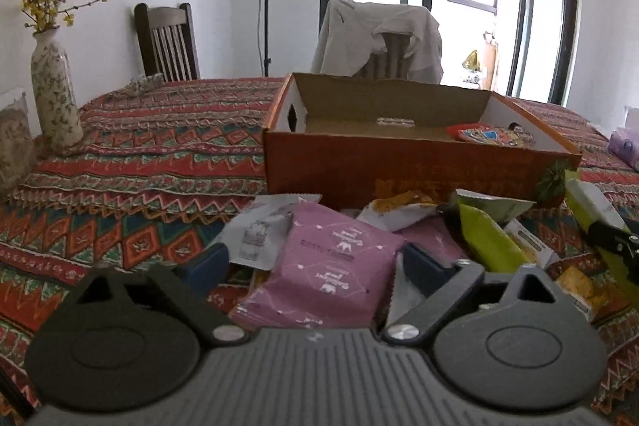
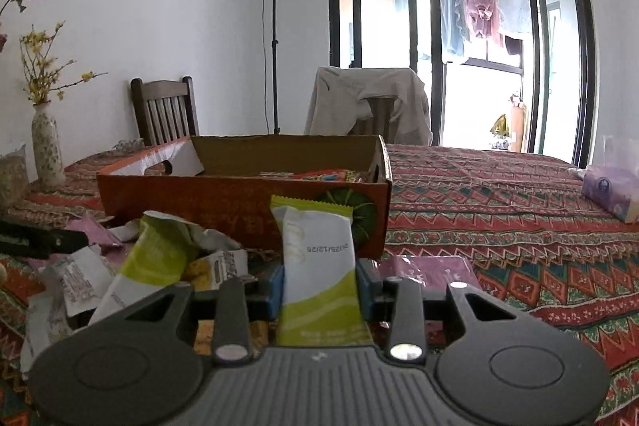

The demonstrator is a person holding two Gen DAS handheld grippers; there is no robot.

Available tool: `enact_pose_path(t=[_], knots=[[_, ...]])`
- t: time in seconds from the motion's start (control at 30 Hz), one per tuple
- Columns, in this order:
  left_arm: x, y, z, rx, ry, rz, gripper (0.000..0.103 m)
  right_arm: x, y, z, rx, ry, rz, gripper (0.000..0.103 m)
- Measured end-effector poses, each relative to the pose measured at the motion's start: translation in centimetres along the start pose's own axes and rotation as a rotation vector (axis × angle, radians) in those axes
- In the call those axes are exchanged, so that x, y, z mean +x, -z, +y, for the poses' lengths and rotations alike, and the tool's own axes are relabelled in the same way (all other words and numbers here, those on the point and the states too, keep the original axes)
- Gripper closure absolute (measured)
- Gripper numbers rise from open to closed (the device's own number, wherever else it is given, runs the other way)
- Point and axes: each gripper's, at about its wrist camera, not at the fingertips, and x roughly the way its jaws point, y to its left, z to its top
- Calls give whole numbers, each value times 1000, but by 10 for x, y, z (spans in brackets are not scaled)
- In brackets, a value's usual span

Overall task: Organize snacks
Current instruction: 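Lower the pink packet and white-green bar into the box, open both tools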

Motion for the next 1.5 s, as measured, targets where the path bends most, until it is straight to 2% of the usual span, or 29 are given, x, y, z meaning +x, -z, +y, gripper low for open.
enact_pose_path(t=[0.13, 0.23, 0.57, 0.83, 1.13, 1.33, 1.5], knots=[[5, 3, 1, -10, 17, 23, 24, 1, 1, -2, 6, -3, -1, 67], [5, 4, 1, -5, 31, 30, 42, 1, 1, -2, 8, -3, -1, 67], [-10, 4, 11, -50, 43, -1, 42, 1, 2, -2, 16, -2, -8, 67], [-30, -16, 15, -60, 48, -83, 42, -4, -5, -3, 29, -8, -33, 67], [-30, -59, 6, -55, 79, -158, 42, -7, -56, -1, 23, -31, -130, 67], [-16, -92, -8, -45, 97, -183, 42, 23, -96, -1, 41, -54, -138, 67], [4, -110, -18, -58, 108, -187, 42, 58, -121, 5, 47, -67, -112, 67]])
